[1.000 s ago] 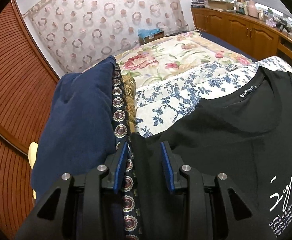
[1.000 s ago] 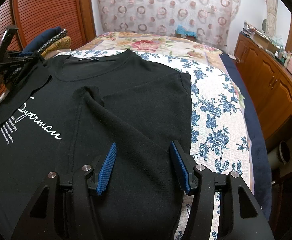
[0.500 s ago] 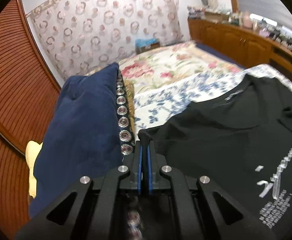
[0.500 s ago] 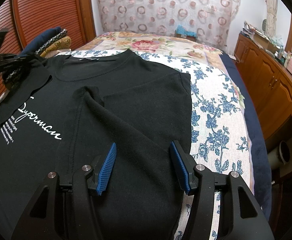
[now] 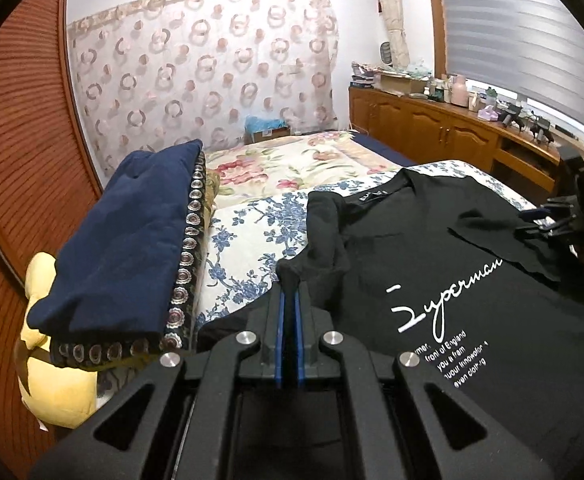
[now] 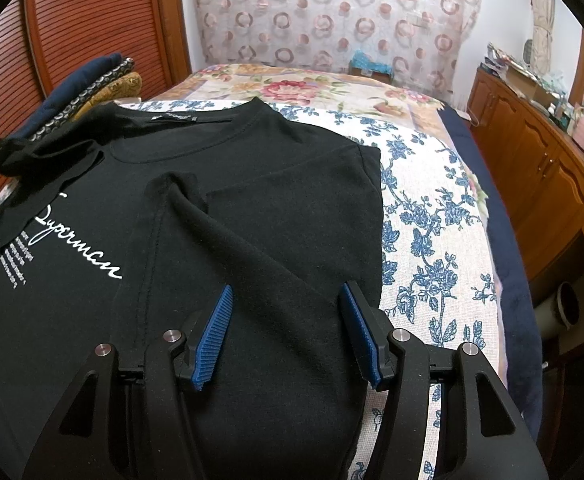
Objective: Fold small clothes
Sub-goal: 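Grasp the hem with the right gripper while the left gripper holds its hem corner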
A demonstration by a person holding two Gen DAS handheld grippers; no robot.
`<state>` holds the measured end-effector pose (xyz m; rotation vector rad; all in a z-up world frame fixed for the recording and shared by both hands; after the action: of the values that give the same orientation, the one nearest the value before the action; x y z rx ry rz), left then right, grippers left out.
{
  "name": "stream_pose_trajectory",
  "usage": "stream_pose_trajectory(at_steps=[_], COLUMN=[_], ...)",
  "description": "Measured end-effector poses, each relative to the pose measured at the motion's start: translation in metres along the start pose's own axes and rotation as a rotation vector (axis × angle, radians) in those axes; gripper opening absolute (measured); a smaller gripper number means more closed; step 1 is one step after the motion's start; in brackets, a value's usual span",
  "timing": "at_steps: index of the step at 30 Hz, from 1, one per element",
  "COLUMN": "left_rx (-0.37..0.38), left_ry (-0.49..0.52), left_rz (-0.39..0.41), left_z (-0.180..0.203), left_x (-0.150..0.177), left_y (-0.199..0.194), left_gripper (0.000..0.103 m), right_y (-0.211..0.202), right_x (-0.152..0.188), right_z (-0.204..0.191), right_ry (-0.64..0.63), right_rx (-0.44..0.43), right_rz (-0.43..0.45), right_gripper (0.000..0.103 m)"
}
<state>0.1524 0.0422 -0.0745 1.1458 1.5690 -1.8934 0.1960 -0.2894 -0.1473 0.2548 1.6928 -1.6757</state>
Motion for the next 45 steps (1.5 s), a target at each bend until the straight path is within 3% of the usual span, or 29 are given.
stream_pose_trajectory(at_steps=[9,17,22,24,26,27,31,36,45], left_rx=[0.015,0.017,0.011,0.012,0.015,0.019,0.027,0.032,-0.005], left_ry=[-0.025,-0.036,-0.035,-0.038,-0.044,-0.046,-0.056,-0.090,-0.103], left_rz=[0.018,0.034,0.025,0.036,0.051,0.063,0.102,0.171,0.178], left_z=[0.004,0.003,0.002,0.001,0.002,0.003,0.003,-0.001,-0.012], left_x=[0.008,0.011,0.012,0.010,0.008,0.006,0.002,0.006,0.032], left_y=[-0.010,-0.016,-0.016,-0.018,-0.023,-0.029,-0.049,-0.090,-0.127], left_gripper=[0.002,0.002,0.002,0.002,0.002,0.002,0.002,0.002,0.002], right_y=[-0.004,0.042,0.058,0.061,0.058,0.055,0.015,-0.066,-0.133], right_x=[-0.017,-0.046,-0.066,-0.070,-0.073,-0.074,-0.078,-0.063,0.002], right_z=[0.016,0.047,0.053,0.051,0.042,0.037,0.020,0.008,0.005], right_ry=[0.049,0.120,0.126,0.099,0.071,0.056,0.022,-0.002,0.053], right_rx=[-0.009,0.016,0.039,0.054,0.024,0.015,-0.032,-0.074,-0.112], right_rz=[0.027,-0.061,-0.068,-0.070,-0.067,-0.064,0.045,0.226,0.277], right_gripper=[0.057,0.058,0.057,0.048,0.005,0.005,0.004,0.004,0.004])
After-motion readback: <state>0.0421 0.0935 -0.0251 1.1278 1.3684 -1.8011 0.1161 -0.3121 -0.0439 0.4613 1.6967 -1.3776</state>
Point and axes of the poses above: each gripper's, at about its wrist camera, not at the fingertips, and y roughly the way its jaws point, z to its right, x to its underside, the point moved 9 cm from there along y, roughly the way its jaws point, and after that the axes turned 7 degrees about x, right-handed, at the moved point
